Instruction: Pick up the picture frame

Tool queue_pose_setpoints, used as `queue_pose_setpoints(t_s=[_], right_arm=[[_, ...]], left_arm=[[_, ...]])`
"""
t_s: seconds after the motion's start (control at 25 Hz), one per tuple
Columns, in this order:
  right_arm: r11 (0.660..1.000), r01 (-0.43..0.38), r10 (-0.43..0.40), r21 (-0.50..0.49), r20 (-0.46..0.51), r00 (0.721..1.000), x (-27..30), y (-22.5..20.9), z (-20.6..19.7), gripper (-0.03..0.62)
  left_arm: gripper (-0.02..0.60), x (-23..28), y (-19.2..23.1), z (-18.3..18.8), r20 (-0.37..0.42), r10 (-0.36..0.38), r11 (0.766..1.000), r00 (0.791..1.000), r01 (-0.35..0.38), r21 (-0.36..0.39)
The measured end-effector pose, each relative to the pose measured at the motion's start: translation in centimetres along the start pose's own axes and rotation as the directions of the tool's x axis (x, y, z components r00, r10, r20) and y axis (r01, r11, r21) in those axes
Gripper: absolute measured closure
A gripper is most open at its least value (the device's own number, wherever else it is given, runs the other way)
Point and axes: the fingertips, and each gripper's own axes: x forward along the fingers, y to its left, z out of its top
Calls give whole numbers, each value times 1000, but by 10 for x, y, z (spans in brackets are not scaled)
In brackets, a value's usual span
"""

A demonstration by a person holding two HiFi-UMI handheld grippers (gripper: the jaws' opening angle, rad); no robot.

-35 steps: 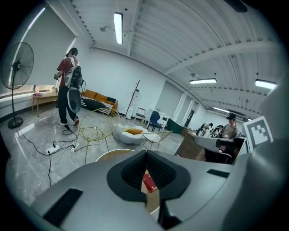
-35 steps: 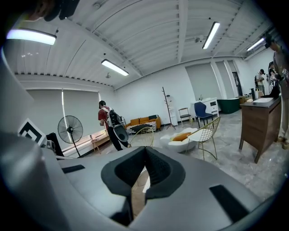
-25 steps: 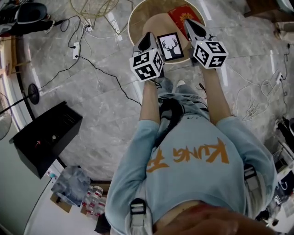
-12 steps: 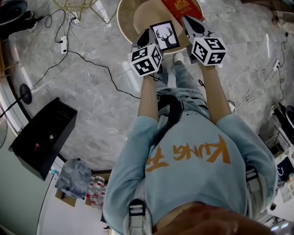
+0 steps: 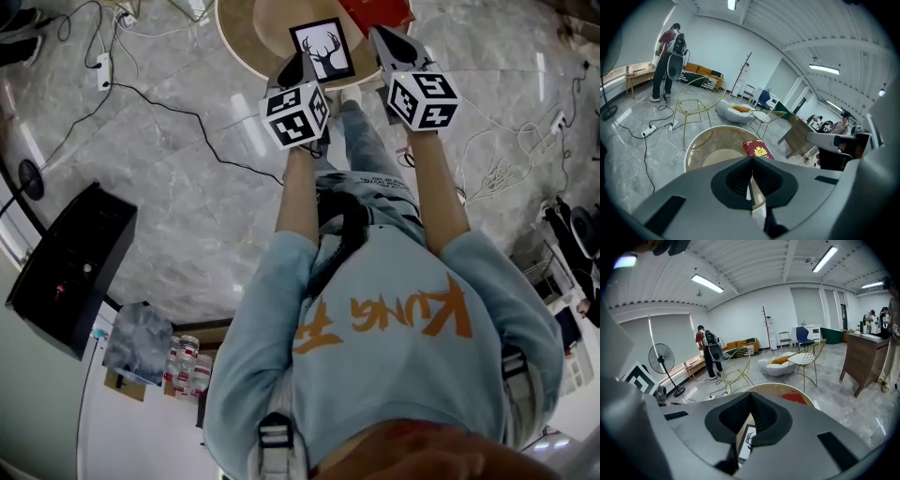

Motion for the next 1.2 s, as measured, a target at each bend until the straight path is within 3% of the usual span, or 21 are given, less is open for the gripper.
queue_pose_setpoints(t_s=[0.6, 0.84, 1.0, 1.2], right_arm=[[999, 13, -7, 39, -143, 990, 25, -35, -87, 596], [999, 17, -8, 42, -206, 978, 44, -52, -135, 595], [996, 19, 1, 82, -243, 970, 55, -56, -174, 597], [993, 4, 28, 115, -271, 962, 79, -61, -211, 596]], left_arm=[[561, 52, 12, -89, -149, 7, 999, 989, -13, -34], [563, 74, 30, -115, -160, 97, 993, 982, -85, 78], [561, 85, 38, -138, -188, 75, 997, 979, -71, 30], [561, 106, 50, -157, -208, 80, 997, 975, -77, 21]])
